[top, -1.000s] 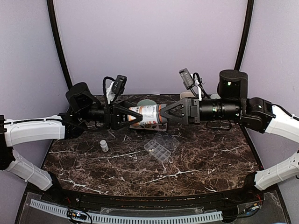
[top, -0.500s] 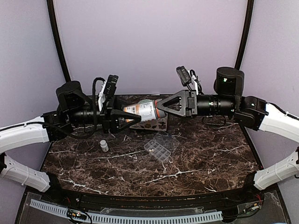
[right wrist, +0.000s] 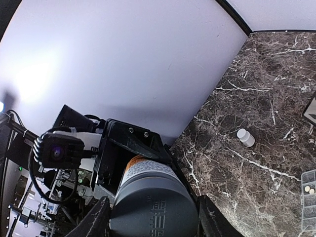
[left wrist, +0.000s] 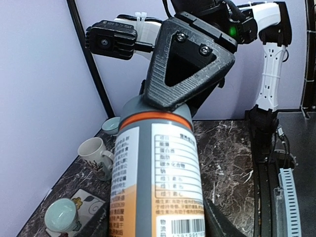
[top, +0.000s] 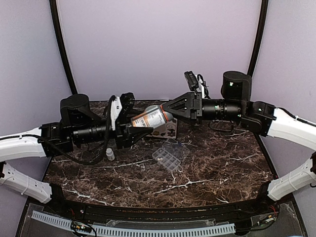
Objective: Sort the pills into containers
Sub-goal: Screw the lid of the pill bottle onto the pill bottle.
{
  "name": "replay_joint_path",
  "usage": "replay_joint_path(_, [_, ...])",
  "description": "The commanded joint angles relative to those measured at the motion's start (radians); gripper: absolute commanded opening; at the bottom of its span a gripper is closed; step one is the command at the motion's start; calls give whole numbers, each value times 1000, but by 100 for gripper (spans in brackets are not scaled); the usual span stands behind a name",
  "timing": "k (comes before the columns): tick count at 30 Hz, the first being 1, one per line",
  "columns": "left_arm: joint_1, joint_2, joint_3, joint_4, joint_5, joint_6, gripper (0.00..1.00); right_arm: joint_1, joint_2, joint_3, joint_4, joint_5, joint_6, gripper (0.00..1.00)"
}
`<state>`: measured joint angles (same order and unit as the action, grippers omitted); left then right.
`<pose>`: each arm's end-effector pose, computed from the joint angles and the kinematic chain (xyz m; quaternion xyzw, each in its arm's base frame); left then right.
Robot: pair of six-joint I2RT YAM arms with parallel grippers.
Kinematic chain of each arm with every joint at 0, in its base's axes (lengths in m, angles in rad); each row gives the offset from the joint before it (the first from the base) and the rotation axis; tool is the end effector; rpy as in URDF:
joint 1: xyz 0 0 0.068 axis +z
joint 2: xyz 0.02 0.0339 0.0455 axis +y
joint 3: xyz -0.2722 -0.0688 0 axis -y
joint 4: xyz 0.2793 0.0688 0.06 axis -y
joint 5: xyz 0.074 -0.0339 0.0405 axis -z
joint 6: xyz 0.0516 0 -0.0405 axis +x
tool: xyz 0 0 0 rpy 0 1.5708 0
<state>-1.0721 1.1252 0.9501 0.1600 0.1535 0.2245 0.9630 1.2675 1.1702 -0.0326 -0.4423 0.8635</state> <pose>0.1428 -0.2788 0.3677 0.4718 0.5337 -0.3375 0.6153 0.1772 0.2935 0.3902 -0.1810 0.7251 0.6102 0.2629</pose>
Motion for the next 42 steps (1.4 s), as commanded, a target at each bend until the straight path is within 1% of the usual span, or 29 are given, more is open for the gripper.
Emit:
replay_joint_path(1, [-132,88,64,100,-68,181,0,57,122,-24,-27,-32,25,0])
replay_joint_path(5, [-169,96,57,139,-195,226,0,57,131,-24,-35,-30,28,0])
replay_joint_path(6, [-179,95,52,152,-224,242,0,57,134,-1,-37,-30,28,0])
replay_joint_path(14, [-274,125,11,301,-482,422,0,56,156,24,-54,-29,36,0])
replay_joint_path(16, [-295,137,-3,367,-533,477,0,54,161,32,-59,-26,40,0])
replay_joint_path(25, [-333,181,-40,562,-728,599,0,51,166,31,-51,-21,72,0])
replay_joint_path(28, [-346,213,-54,680,-787,696,0,51,168,32,-54,-21,81,0])
replay_joint_path(30, [-356,246,-55,768,-823,796,0,51,171,37,-65,-14,84,0])
replay_joint_path(35, [-387,401,-68,1164,-906,1132,0,51,176,39,-75,8,101,0])
replay_joint_path(37, [-393,442,-63,1264,-920,1198,0,51,178,36,-72,14,107,0])
replay_joint_path(39, [-392,441,-62,1274,-933,1174,0,51,173,35,-79,27,100,0])
replay_joint_path(42, [-393,379,-74,1156,-931,1042,0,51,151,35,-106,74,72,0])
